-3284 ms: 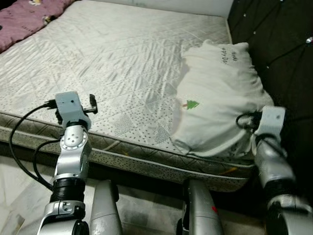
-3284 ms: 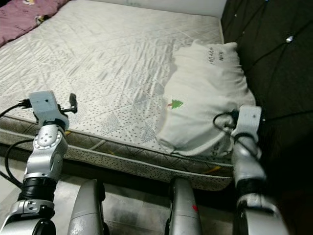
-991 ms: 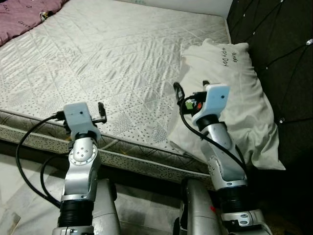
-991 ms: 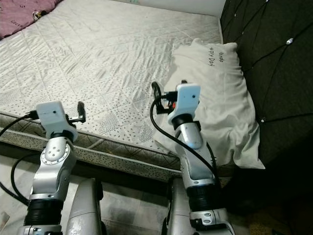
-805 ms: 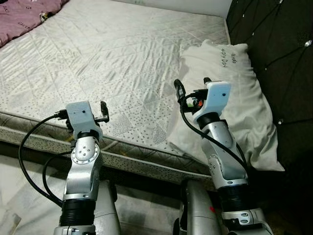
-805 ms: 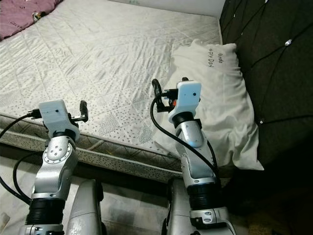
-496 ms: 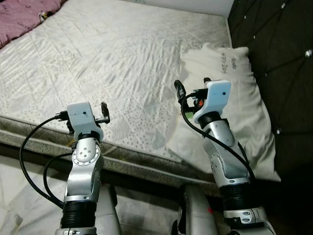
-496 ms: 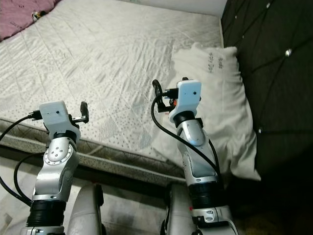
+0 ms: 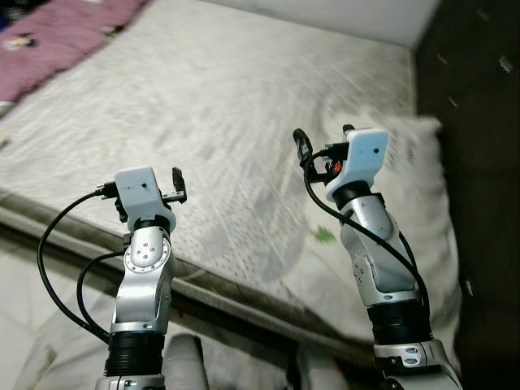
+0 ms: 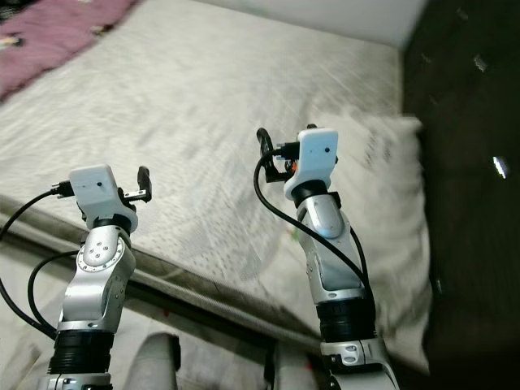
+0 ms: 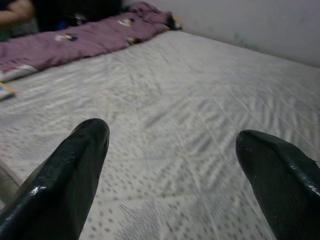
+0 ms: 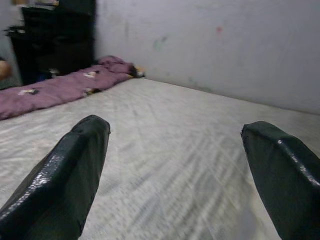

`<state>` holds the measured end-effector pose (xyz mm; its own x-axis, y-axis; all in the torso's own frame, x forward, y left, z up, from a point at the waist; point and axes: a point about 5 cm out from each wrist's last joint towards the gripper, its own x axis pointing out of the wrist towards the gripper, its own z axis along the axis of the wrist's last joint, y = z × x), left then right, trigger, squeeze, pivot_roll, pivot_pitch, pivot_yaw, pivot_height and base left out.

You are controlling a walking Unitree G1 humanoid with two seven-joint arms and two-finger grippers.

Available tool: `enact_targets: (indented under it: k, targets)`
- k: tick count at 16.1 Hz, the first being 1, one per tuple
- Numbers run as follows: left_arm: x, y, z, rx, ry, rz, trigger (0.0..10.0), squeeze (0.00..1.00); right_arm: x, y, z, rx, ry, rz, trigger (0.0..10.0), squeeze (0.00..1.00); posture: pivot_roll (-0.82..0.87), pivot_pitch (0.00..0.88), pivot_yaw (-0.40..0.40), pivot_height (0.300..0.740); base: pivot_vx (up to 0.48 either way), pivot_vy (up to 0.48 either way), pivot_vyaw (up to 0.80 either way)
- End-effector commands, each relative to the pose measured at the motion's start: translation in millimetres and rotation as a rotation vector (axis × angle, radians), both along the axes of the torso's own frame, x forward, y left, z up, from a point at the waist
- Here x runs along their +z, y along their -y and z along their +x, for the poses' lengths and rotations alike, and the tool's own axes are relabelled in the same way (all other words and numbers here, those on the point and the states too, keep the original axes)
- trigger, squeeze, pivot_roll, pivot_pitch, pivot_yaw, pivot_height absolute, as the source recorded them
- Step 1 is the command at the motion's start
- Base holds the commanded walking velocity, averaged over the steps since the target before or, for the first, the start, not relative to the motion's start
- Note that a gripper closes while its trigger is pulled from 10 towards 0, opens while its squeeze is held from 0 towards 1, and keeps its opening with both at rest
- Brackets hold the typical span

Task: Clean up the room

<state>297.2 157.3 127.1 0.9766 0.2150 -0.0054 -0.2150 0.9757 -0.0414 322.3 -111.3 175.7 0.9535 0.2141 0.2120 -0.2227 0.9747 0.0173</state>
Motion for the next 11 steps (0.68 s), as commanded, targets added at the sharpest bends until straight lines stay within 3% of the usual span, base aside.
enact_targets:
  k: [1, 4, 11]
  targets:
    - [2, 3.2, 0.9, -0.011, 0.013, -0.004, 10.0, 0.0, 6, 1.0, 0.5, -0.007, 0.018, -0.002, 10.0, 0.0, 0.03, 0.0, -0.071, 0.712, 0.0, 0.0, 0.0]
    - [8, 8.8, 1.2, -0.025, 0.052, -0.031, 10.0, 0.0, 3, 2.6, -0.3, -0.013, 0.011, -0.008, 10.0, 0.0, 0.03, 0.0, -0.064, 0.74, 0.0, 0.0, 0.0]
    - [10, 11.6, 3.6, -0.039, 0.08, -0.038, 10.0, 0.0, -4, 7.9, 1.8, -0.047, -0.023, -0.022, 10.0, 0.0, 0.02, 0.0, -0.062, 0.74, 0.0, 0.0, 0.0]
